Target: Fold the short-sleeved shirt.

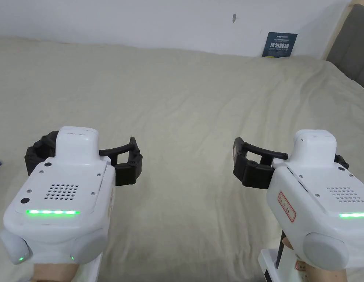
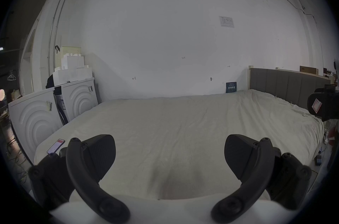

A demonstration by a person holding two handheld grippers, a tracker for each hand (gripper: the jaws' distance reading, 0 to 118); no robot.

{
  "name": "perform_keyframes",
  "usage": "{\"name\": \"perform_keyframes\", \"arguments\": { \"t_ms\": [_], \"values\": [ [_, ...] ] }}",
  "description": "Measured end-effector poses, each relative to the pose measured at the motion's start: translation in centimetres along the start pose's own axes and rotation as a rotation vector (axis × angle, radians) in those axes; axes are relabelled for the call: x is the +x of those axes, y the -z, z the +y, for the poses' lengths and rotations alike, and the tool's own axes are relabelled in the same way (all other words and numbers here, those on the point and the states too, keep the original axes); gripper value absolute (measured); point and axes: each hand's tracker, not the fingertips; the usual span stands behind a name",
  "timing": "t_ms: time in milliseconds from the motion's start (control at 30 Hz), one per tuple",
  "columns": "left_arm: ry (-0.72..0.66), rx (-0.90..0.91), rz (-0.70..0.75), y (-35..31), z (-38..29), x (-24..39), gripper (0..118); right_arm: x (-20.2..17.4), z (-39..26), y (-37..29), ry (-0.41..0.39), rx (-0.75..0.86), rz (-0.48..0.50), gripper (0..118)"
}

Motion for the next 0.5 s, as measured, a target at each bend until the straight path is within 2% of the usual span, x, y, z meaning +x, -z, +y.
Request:
{"name": "perform_keyframes", "arguments": {
  "t_ms": [500],
  "values": [
    [-0.001, 0.008, -0.007, -0.17, 0.13, 0.22, 118, 0.04, 0.31, -0.09, 0.006, 0.011, 0.002, 118]
  ]
}}
